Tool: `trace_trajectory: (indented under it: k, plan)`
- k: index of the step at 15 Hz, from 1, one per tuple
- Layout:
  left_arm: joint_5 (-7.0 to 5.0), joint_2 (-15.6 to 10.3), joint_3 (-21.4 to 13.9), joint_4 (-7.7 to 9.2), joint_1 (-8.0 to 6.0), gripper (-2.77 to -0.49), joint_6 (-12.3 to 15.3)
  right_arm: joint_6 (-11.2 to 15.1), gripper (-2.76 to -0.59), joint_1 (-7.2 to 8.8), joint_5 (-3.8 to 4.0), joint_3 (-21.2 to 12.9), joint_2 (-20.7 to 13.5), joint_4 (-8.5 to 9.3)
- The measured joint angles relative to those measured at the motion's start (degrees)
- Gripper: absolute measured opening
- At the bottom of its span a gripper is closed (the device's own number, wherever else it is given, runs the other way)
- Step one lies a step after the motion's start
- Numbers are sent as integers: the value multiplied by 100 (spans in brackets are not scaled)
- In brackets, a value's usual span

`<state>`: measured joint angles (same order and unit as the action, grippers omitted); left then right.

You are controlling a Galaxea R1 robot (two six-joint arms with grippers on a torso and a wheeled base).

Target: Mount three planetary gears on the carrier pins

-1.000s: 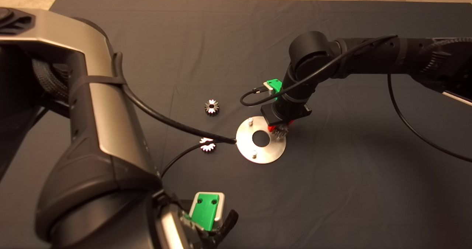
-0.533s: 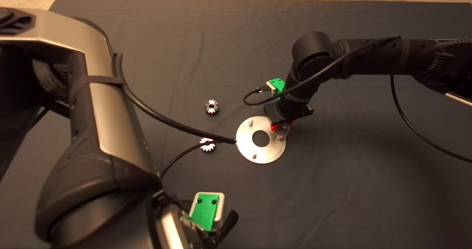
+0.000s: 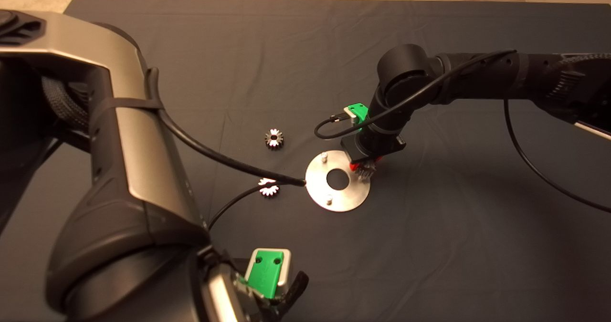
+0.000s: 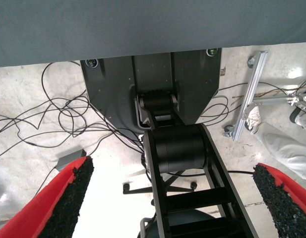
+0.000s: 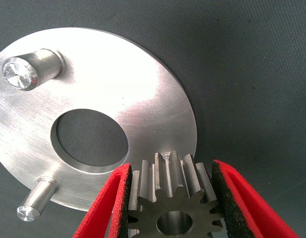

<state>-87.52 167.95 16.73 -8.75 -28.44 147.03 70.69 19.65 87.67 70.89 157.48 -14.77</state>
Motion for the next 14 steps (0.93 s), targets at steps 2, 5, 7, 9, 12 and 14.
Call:
trace_trajectory:
  k: [2,5,7,9,12,14]
  plan:
    - [0,-1,-1,0,0,-92,0,0,-230,-2,0,-1,1,0]
    - [0,-1,-1,0,1,-92,0,0,-230,-6,0,-2,2,-5]
    - [0,-1,0,0,1,-92,0,0,-230,-9,0,-2,2,-7]
    - [0,-1,0,0,1,-92,0,0,-230,-9,0,-2,2,-7]
    - [0,-1,-1,0,2,-92,0,0,-230,-9,0,-13,2,-7]
    - [0,-1,0,0,2,-92,0,0,-230,-9,0,-20,2,-2]
